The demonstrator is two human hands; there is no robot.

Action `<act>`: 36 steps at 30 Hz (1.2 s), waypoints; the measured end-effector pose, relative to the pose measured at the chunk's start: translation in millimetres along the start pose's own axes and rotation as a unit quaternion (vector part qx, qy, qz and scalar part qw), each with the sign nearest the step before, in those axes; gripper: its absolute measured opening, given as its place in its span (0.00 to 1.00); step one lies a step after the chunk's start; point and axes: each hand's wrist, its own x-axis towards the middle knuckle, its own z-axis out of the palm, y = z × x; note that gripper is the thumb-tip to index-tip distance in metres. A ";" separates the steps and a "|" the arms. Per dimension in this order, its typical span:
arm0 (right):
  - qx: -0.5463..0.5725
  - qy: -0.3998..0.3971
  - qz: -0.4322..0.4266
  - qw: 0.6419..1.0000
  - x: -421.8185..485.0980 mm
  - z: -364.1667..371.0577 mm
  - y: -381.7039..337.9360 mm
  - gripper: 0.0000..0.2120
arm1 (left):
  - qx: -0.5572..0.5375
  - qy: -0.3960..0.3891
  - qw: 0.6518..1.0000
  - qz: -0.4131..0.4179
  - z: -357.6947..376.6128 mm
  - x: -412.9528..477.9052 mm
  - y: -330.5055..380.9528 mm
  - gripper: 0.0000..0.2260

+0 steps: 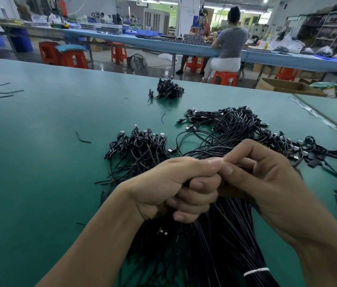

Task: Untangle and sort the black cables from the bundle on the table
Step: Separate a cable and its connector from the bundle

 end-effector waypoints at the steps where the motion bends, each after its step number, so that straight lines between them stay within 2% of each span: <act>1: -0.011 -0.009 0.005 1.000 -1.0 -1.5 0.0 0.09 | -0.010 -0.003 1.000 0.001 0.2 -0.7 -0.9 0.20; 4: -0.037 -0.030 0.012 0.999 -2.7 -2.7 -0.5 0.13 | -0.035 -0.020 0.999 0.008 0.8 -1.3 -3.5 0.19; 7: 0.004 -0.038 0.020 0.999 -2.4 -1.1 1.2 0.09 | -0.046 -0.033 0.998 0.012 -0.1 -1.5 -4.9 0.20; 11: -0.038 -0.001 0.000 0.999 0.4 0.3 4.2 0.04 | -0.031 0.028 0.999 0.027 -1.4 4.4 -10.7 0.22; 15: -0.031 0.017 -0.021 0.999 2.0 0.7 10.3 0.05 | -0.034 0.088 0.995 0.043 -0.1 10.5 -12.9 0.21; 18: -0.105 0.049 -0.028 0.993 3.5 -0.1 14.8 0.06 | -0.018 0.134 0.990 0.050 0.5 13.4 -13.9 0.20; 20: -0.167 0.067 -0.038 0.983 4.2 -1.3 17.2 0.08 | 0.033 0.188 0.980 0.057 1.2 16.9 -15.6 0.20; 23: -0.281 0.091 -0.048 0.954 4.1 -4.2 17.4 0.04 | 0.172 0.252 0.951 0.046 -0.6 16.1 -14.8 0.20; 25: -0.297 0.088 -0.044 0.950 3.2 -4.1 17.9 0.03 | 0.224 0.253 0.941 0.021 -3.5 13.1 -10.9 0.22; 27: -0.309 0.086 -0.046 0.946 3.0 0.4 18.2 0.05 | 0.285 0.284 0.916 0.015 -5.4 12.9 -8.8 0.19; 29: -0.304 0.090 -0.055 0.947 4.0 6.5 17.7 0.06 | 0.321 0.335 0.885 0.041 -3.0 17.5 -10.2 0.14; 30: -0.295 0.090 -0.063 0.949 4.9 9.8 16.9 0.06 | 0.314 0.349 0.881 0.063 -0.5 20.3 -11.6 0.14; 33: -0.278 0.091 -0.105 0.950 5.7 16.8 11.6 0.06 | 0.229 0.333 0.908 0.108 4.8 23.4 -14.2 0.20; 36: -0.281 0.119 -0.144 0.941 4.0 19.7 6.9 0.06 | 0.058 0.226 0.971 0.057 12.2 18.8 -10.9 0.28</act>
